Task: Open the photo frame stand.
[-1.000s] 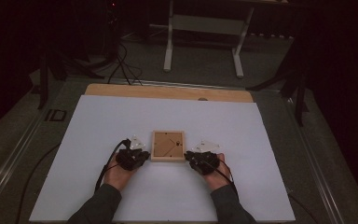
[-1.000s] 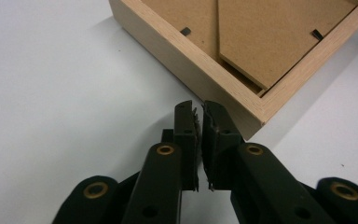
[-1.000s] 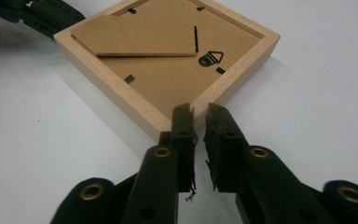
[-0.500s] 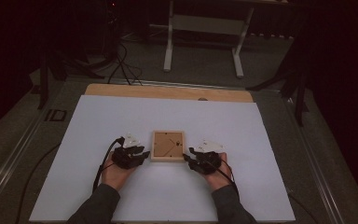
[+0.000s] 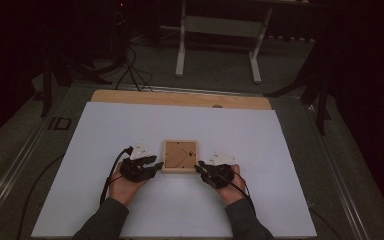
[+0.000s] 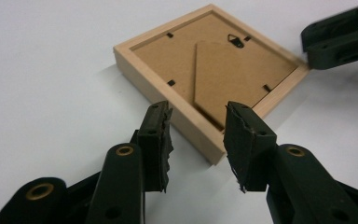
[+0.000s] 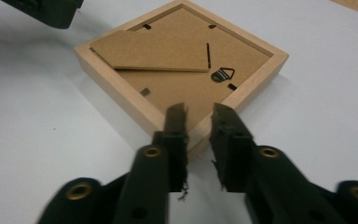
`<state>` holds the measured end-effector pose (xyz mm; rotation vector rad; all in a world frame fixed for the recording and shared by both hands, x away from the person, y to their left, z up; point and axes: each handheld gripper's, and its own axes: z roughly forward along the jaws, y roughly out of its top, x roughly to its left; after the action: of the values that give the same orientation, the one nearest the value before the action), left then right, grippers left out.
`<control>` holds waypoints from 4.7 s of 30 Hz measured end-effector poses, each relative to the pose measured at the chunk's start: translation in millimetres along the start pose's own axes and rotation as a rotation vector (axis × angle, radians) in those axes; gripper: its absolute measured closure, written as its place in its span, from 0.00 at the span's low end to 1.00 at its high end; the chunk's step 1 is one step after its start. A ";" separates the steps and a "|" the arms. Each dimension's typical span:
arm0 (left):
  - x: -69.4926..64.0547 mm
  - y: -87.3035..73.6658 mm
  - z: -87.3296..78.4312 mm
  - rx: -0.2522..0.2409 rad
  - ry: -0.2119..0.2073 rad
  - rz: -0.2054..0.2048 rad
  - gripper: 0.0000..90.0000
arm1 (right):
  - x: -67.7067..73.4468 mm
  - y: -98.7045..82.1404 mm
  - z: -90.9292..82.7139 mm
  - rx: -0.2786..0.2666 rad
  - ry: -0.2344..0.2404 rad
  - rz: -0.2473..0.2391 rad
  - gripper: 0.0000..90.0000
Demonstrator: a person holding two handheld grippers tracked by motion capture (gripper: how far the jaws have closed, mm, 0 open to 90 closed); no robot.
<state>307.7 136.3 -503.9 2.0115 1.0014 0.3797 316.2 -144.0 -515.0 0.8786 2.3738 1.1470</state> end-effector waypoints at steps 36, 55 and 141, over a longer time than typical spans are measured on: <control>-16.6 34.7 30.1 0.134 -0.015 0.044 0.60 | 1.6 -1.0 1.4 0.003 -0.004 0.005 1.00; -20.7 35.8 47.9 0.189 0.006 0.063 0.53 | 1.6 -1.2 1.4 0.002 -0.002 0.007 1.00; -27.5 45.4 43.9 0.245 0.053 0.053 0.56 | 2.3 -1.6 1.9 -0.004 0.001 -0.004 1.00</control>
<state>338.8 76.0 -492.0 2.2620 1.0717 0.3542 314.9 -142.1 -517.6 0.8723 2.3721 1.1507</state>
